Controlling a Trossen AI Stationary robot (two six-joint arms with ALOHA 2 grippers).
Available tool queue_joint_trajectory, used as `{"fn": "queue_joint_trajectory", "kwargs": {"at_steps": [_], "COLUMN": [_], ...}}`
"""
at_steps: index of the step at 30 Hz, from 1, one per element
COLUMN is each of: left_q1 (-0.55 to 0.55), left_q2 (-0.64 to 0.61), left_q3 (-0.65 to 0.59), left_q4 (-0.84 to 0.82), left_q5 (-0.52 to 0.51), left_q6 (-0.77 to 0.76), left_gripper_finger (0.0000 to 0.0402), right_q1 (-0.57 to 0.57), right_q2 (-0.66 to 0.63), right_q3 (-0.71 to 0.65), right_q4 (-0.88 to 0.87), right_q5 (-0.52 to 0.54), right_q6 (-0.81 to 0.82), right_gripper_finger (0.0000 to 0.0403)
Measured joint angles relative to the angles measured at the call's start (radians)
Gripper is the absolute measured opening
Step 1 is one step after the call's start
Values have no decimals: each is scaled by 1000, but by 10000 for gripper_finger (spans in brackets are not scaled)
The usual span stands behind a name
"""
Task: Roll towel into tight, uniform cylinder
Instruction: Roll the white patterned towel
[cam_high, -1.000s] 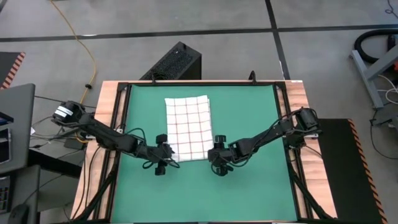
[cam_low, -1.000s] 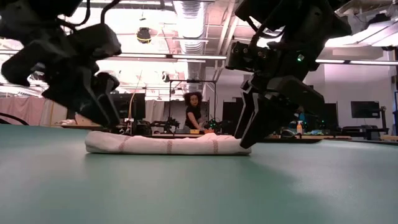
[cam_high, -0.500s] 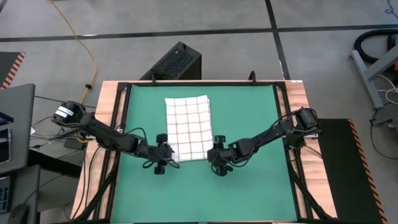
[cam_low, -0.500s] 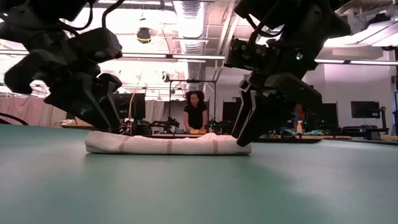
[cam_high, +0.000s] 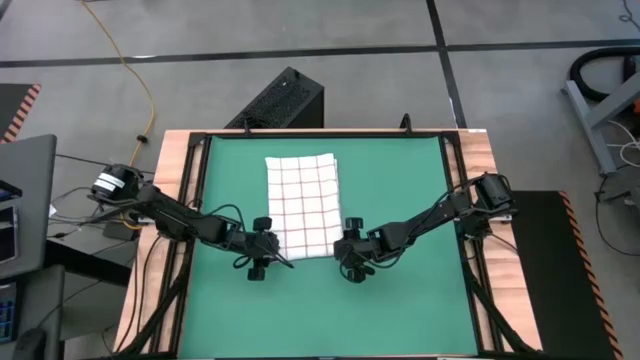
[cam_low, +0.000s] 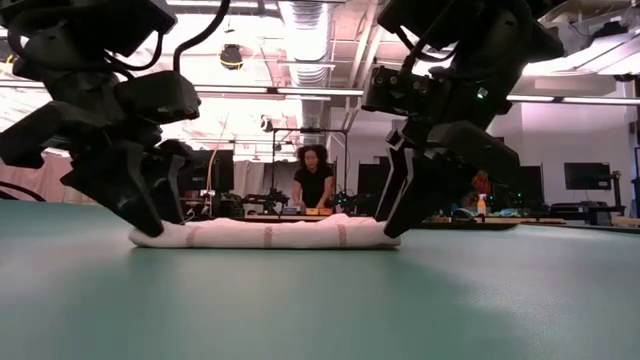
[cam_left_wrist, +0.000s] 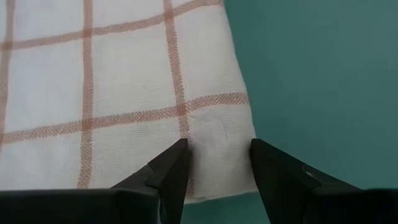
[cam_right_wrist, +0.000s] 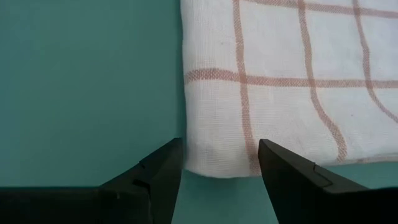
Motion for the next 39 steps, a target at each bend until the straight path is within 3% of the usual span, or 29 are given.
{"fn": "queue_joint_trajectory", "kwargs": {"at_steps": [14, 22, 27, 31, 39], "left_q1": [2, 2, 3, 3, 3], "left_q2": [0, -1, -4, -12, -63], "left_q3": [0, 0, 9, 66, 238], "left_q4": [-13, -23, -45, -122, -423], "left_q5": [0, 4, 12, 15, -20], "left_q6": [-12, -54, -64, -56, 6], "left_gripper_finger": [115, 88, 46, 9, 8], "right_q1": [-1, 4, 5, 0, 4], "right_q2": [15, 66, 62, 56, 43], "right_q3": [0, 17, 66, 107, 263], "right_q4": [9, 27, -50, -93, -260], "right_q5": [-23, -33, -20, -1, 163], "right_q6": [-2, 25, 27, 27, -32], "right_gripper_finger": [166, 77, 15, 18, 7]}}
